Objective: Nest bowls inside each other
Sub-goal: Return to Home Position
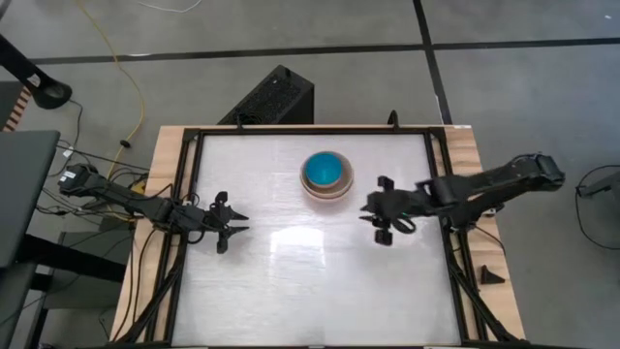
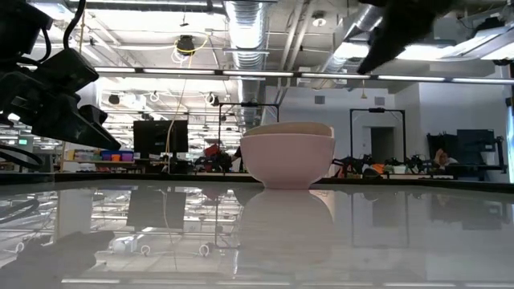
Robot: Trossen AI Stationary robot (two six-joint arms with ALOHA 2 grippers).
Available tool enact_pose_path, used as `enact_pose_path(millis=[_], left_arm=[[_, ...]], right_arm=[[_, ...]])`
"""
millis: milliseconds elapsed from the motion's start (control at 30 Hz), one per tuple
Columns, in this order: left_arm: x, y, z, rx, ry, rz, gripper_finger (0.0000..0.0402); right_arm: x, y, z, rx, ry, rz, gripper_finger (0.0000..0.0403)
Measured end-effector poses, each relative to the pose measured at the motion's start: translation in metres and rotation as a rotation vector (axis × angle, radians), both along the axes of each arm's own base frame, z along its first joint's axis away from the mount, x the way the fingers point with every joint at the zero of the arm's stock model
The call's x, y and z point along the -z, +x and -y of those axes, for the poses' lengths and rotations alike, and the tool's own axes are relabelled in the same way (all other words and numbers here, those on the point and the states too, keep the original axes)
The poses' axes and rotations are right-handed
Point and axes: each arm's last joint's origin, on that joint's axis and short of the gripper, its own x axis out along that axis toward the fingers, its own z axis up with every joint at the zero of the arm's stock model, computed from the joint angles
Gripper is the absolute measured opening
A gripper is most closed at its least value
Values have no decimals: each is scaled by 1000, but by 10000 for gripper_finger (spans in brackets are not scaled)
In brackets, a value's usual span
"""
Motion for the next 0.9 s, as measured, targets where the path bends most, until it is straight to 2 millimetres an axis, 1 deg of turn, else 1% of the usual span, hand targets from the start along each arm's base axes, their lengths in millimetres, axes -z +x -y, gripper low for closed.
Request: enact_pose_path(millis=[100, 233, 367, 467, 633, 733, 900], left_arm=[[0, 0, 0, 0, 0, 0, 125], [0, 0, 0, 0, 0, 0, 125], [0, 0, 0, 0, 0, 0, 125], [0, 0, 0, 0, 0, 0, 125], [0, 0, 0, -2, 6, 0, 125], [-1, 0, -2, -21, 53, -1, 125], [-1, 0, -1, -3, 92, -7, 125]], right_arm=[[21, -17, -8, -30, 55, 129, 127], [45, -33, -16, -99, 96, 297, 118], [59, -44, -18, -138, 119, 462, 116], [69, -50, -16, -148, 129, 546, 116], [86, -56, -14, -146, 140, 629, 116], [97, -60, -12, -140, 151, 633, 116], [108, -66, -10, -139, 155, 638, 110]])
